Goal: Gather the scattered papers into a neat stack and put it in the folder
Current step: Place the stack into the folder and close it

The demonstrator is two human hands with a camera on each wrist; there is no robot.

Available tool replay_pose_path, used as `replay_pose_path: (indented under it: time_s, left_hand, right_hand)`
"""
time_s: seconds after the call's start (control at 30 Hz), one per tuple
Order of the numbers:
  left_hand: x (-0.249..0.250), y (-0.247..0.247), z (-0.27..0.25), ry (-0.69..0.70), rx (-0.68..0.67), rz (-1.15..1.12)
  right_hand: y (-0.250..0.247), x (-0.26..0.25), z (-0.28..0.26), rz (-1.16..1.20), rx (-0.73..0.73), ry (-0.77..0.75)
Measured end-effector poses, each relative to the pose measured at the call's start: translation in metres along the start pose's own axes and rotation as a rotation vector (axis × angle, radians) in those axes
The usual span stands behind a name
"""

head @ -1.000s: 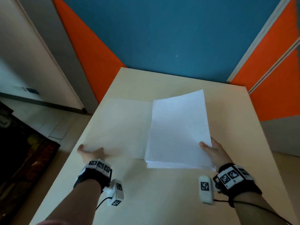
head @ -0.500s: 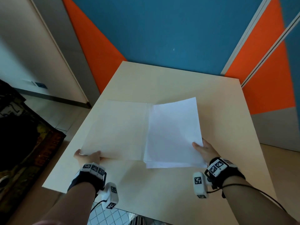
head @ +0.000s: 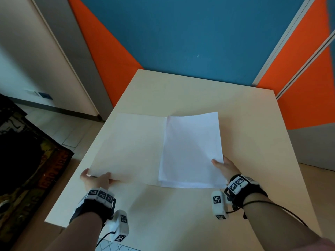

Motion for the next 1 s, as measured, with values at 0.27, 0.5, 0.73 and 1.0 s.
replay_pose_path:
  time_s: [0.27, 0.5, 0.73, 1.0]
  left_hand:
    - [0.063, -0.003, -0.032, 0.195, -0.106, -0.579]
    - [0.095, 0.002, -0.040, 0.147, -0.604, -0.579]
    - [0.078, 0.063, -0.083, 0.163, -0.744, 0.718]
    - [0.059, 0.126, -0.084, 0.617, -0.994, 0.746]
  right_hand:
    - [0.002, 0.006, 0.009, 0.079, -0.005, 0.078]
    - [0.001, 0.005, 0.015, -0.124, 0.005, -0.034]
    - [0.001, -0.006, 0.007, -0.380, 0.003, -0.093]
    - [0.001, -0.011, 0.018, -0.466, -0.075, 0.046]
Point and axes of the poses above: each hand's wrist, its own z-axis towards the middle knuckle, its own y-axis out of the palm, x = y × z, the point moved 1 cm from there along z, towards the middle knuckle, and after that the axes turned 5 degrees about y, right-handed, at the moved point
